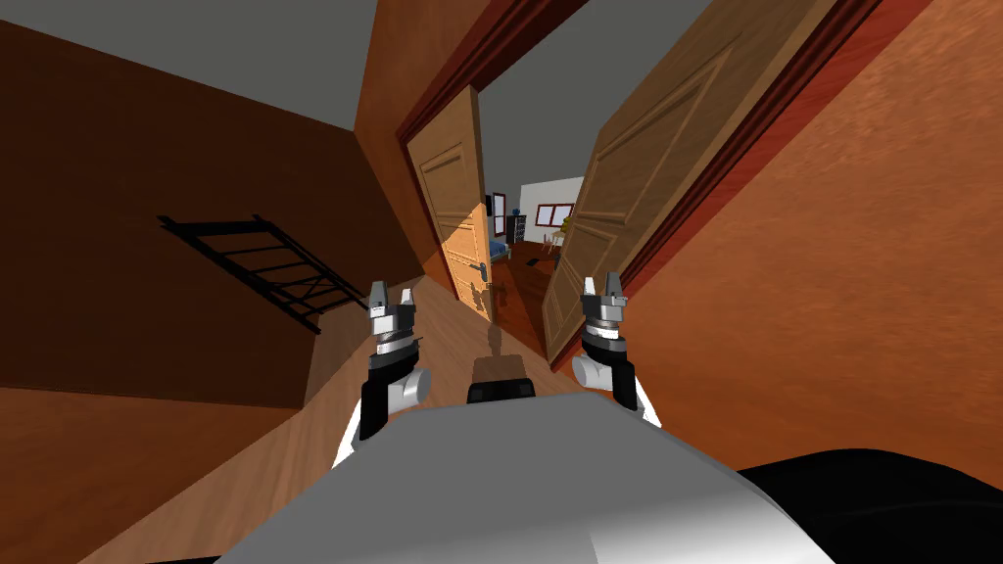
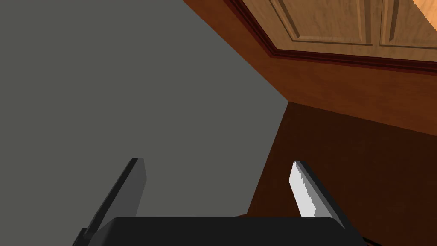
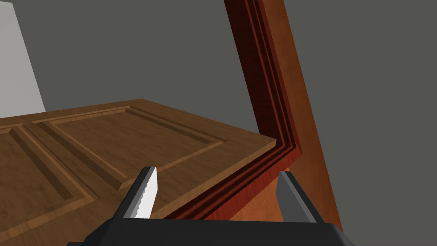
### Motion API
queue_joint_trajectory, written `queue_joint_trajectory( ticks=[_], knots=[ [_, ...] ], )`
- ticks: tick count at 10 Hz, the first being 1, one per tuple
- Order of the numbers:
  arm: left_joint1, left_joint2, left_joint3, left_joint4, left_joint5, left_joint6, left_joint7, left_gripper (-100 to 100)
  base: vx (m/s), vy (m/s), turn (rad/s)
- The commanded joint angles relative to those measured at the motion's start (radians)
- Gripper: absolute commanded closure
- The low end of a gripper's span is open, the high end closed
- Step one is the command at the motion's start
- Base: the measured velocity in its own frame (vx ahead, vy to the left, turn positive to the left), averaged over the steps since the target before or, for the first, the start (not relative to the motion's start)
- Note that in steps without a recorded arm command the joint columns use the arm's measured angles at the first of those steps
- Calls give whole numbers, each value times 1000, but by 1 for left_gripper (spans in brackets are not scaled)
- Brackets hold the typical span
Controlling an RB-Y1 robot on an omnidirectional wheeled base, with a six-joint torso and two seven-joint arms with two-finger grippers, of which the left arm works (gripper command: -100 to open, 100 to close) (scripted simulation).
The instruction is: Push the door open
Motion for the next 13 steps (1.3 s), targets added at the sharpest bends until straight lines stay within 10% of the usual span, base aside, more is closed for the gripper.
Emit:
queue_joint_trajectory(
  ticks=[1,13],
  knots=[
    [-21,11,3,35,1,3,0,-100,50,79,-127],
    [-192,67,29,324,7,30,2,-100,62,129,-140]
  ],
)
